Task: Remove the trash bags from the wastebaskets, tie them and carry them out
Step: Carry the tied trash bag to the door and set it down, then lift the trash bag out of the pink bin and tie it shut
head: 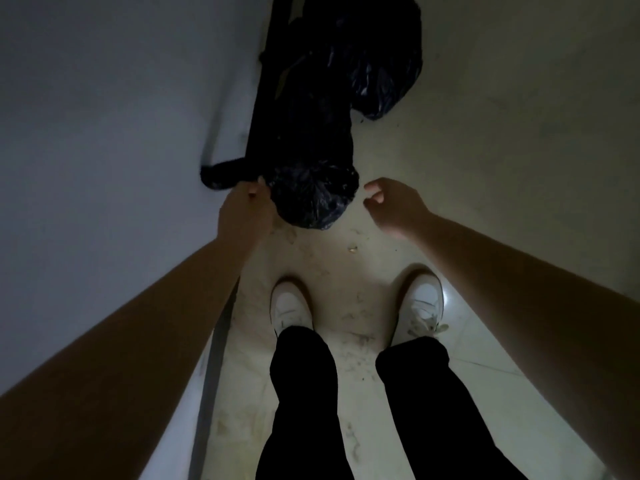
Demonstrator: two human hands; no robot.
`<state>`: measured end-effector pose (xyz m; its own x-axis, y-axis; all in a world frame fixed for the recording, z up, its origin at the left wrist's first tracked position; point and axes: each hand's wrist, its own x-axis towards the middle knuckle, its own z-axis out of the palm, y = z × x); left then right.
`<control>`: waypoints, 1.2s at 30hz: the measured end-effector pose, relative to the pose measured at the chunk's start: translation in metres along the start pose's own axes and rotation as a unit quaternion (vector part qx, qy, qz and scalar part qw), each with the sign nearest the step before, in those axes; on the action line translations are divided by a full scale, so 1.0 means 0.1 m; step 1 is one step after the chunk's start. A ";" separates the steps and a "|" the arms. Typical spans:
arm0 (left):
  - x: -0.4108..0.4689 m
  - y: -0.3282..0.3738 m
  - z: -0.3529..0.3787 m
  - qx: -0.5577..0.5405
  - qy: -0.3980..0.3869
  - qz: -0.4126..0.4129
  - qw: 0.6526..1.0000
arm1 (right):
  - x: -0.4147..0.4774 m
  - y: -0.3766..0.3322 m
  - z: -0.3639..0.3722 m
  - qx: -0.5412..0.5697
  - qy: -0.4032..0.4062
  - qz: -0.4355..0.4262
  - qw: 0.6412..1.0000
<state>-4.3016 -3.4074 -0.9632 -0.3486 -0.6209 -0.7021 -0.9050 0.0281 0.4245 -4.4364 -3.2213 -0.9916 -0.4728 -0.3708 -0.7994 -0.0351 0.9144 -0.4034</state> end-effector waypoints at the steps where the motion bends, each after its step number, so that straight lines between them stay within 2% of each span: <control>1: -0.08 0.06 -0.09 0.010 0.020 0.021 1.000 | -0.08 -0.03 -0.08 -0.017 0.006 -0.013 1.000; 4: -0.33 0.50 -0.44 0.055 0.076 0.098 0.991 | -0.33 -0.27 -0.53 -0.033 0.063 -0.044 0.996; 7: -0.71 1.18 -0.88 0.092 0.139 0.204 0.965 | -0.79 -0.68 -1.23 -0.003 0.150 -0.079 0.986; 9: -1.06 1.70 -1.22 0.119 0.168 0.268 0.941 | -1.24 -0.95 -1.77 -0.010 0.199 -0.108 0.974; 11: -1.48 2.22 -1.59 0.166 0.205 0.338 0.903 | -1.75 -1.20 -2.34 -0.050 0.262 -0.138 0.954; 14: -2.31 3.18 -2.33 0.220 0.272 0.463 0.814 | -2.79 -1.62 -3.38 -0.116 0.373 -0.192 0.900; 16: -2.84 3.80 -2.82 0.246 0.302 0.511 0.766 | -3.42 -1.83 -4.01 -0.143 0.432 -0.223 0.862; 20: -4.12 4.92 -3.73 0.282 0.357 0.573 0.682 | -4.79 -2.14 -5.19 -0.164 0.556 -0.269 0.769; 23: -5.05 5.46 -4.16 0.264 0.410 0.603 0.631 | -5.76 -2.28 -5.78 -0.140 0.625 -0.288 0.712; 26: -5.69 5.74 -4.24 0.226 0.424 0.636 0.604 | -6.46 -2.25 -6.02 -0.090 0.689 -0.295 0.656; 30: -6.32 5.84 -3.97 0.207 0.394 0.699 0.560 | -7.22 -1.91 -5.98 -0.116 0.740 -0.264 0.608; 32: -6.57 5.88 -3.80 0.197 0.371 0.739 0.527 | -7.59 -1.64 -5.87 -0.133 0.764 -0.217 0.592; 34: -6.83 5.89 -3.58 0.180 0.338 0.770 0.510 | -7.98 -1.32 -5.65 -0.128 0.791 -0.144 0.580; 36: -7.08 5.84 -3.34 0.161 0.293 0.798 0.501 | -8.34 -0.99 -5.34 -0.117 0.800 -0.075 0.584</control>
<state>-4.5015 -3.2132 -0.0273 -0.6456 0.2732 0.7131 0.3876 0.9218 -0.0022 -4.5083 -2.9159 -0.0472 -0.6597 0.0053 0.7515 -0.2126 0.9578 -0.1934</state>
